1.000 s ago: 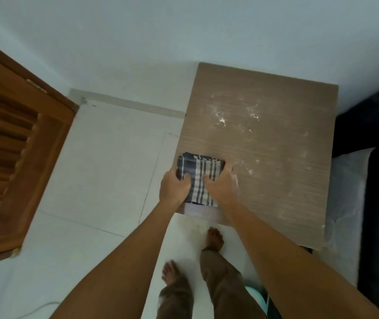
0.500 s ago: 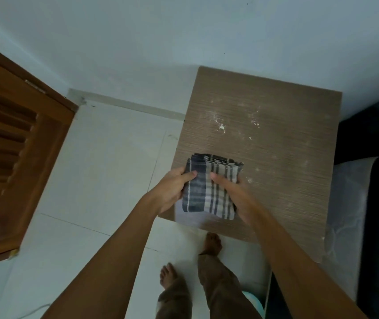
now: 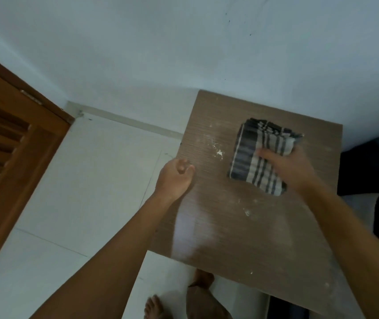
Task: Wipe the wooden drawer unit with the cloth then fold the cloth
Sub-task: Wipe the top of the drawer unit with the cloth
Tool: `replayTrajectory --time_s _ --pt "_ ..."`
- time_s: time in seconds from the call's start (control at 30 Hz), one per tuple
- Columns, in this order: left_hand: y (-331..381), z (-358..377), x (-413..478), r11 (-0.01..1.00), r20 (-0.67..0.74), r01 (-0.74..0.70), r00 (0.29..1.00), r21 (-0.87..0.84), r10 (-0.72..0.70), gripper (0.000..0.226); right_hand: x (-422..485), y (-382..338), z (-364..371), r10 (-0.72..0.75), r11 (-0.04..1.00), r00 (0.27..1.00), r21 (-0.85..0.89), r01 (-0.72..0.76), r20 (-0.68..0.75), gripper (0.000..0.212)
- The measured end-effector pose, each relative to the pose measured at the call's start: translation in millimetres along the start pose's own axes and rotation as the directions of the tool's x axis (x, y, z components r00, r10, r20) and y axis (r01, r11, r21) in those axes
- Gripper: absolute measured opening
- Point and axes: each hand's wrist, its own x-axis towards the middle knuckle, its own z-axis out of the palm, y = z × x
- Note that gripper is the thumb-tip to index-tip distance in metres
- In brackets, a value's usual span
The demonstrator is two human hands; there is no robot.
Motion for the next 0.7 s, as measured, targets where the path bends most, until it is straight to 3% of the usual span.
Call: replayTrajectory --time_s 0.1,0.17,0.3,0.37,0.43,0.57,0.7 --pt "-4 12 25 0.999 -0.09 0.0 0.996 0.043 0.004 0.044 43 -29 -5 -0.187 0.952 0.982 -0.242 0.186 0.02 0.007" --pt "-6 17 36 0.997 -0.16 0.005 0.987 0.078 0.008 0.047 74 -48 0 -0.336 0.841 0.94 -0.432 0.327 0.058 0.007" --pt "-17 15 53 0.998 -0.252 0.059 0.966 0.028 -0.05 0.046 142 -72 27 -0.554 0.377 0.804 -0.797 0.472 0.214 0.021" --pt "-23 13 61 0.998 -0.227 0.058 0.972 -0.018 -0.061 0.034 166 -75 49 -0.611 0.142 0.755 -0.904 0.403 0.24 0.022" --pt "-30 11 66 0.997 -0.228 0.052 0.972 -0.051 -0.062 0.026 179 -69 71 -0.641 0.02 0.732 -0.948 0.317 0.231 0.017" --pt "-40 7 74 0.97 -0.178 0.109 0.973 -0.218 -0.149 0.019 197 -33 94 -0.585 -0.019 0.774 -0.959 0.284 0.24 0.02" --pt "-43 3 83 0.943 -0.098 0.189 0.97 -0.273 -0.223 0.021 209 2 94 -0.499 0.169 0.822 -0.899 0.404 0.275 0.048"
